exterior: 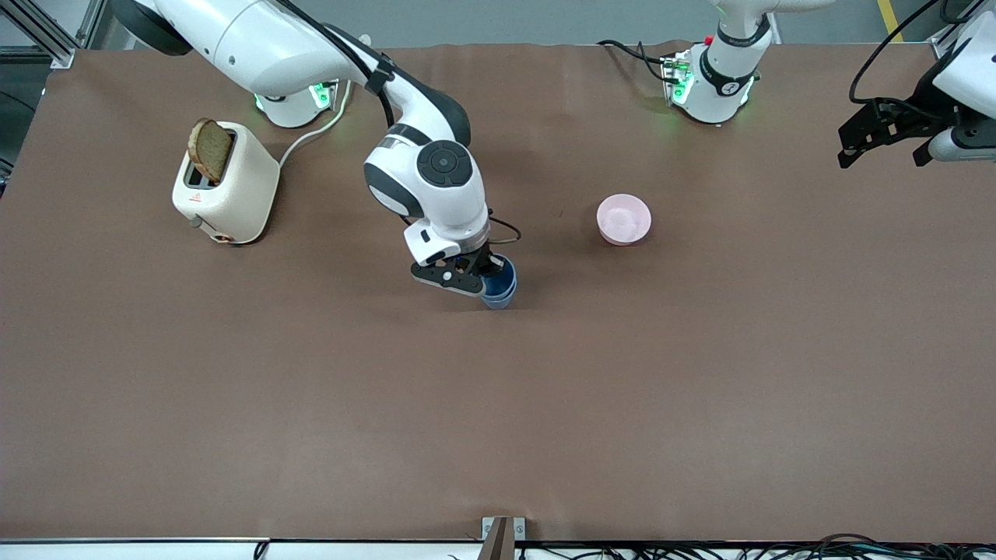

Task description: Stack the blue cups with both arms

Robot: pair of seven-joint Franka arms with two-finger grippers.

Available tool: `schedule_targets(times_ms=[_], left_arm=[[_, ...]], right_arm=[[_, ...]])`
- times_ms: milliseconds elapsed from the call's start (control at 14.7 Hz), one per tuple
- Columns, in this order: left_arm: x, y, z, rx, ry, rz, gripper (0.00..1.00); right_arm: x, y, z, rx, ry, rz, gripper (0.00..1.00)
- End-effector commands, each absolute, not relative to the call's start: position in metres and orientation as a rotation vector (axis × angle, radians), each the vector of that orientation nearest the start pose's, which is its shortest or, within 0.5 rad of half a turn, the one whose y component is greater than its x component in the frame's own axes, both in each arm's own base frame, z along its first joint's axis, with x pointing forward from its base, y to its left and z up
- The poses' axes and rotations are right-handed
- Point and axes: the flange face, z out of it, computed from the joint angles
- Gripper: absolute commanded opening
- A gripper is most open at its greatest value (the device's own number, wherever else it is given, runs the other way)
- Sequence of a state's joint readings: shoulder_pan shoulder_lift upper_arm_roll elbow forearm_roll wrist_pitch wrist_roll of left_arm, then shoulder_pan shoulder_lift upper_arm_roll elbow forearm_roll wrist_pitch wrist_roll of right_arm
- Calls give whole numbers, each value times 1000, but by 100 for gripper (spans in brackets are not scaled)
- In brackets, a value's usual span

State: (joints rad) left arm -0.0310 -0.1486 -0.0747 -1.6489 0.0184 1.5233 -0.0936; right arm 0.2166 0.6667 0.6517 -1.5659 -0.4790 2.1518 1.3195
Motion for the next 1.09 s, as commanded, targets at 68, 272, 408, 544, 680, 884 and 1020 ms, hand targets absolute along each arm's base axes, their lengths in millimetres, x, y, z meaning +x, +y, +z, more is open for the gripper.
schedule_targets(times_ms=[68, 272, 408, 544, 680, 884, 1020], left_arm=[[498, -54, 663, -3128, 39, -49, 100], [499, -54, 662, -3128, 37, -45, 100], [499, -55, 662, -3128, 39, -45, 100], [499, -55, 662, -3128, 42, -45, 100], [499, -55, 662, -3128, 39, -45, 100], [499, -55, 662, -3128, 39, -45, 100], [499, -55, 662, -3128, 39, -45, 100]], right_arm=[[513, 475, 315, -3053, 485, -120, 4], [512, 476, 311, -3057, 482, -114, 7], [512, 477, 311, -3057, 480, -113, 8], [512, 477, 311, -3057, 480, -113, 8], [512, 476, 311, -3057, 482, -113, 12], [520, 470, 318, -3047, 512, -116, 24], [533, 458, 341, -3010, 540, -128, 64]])
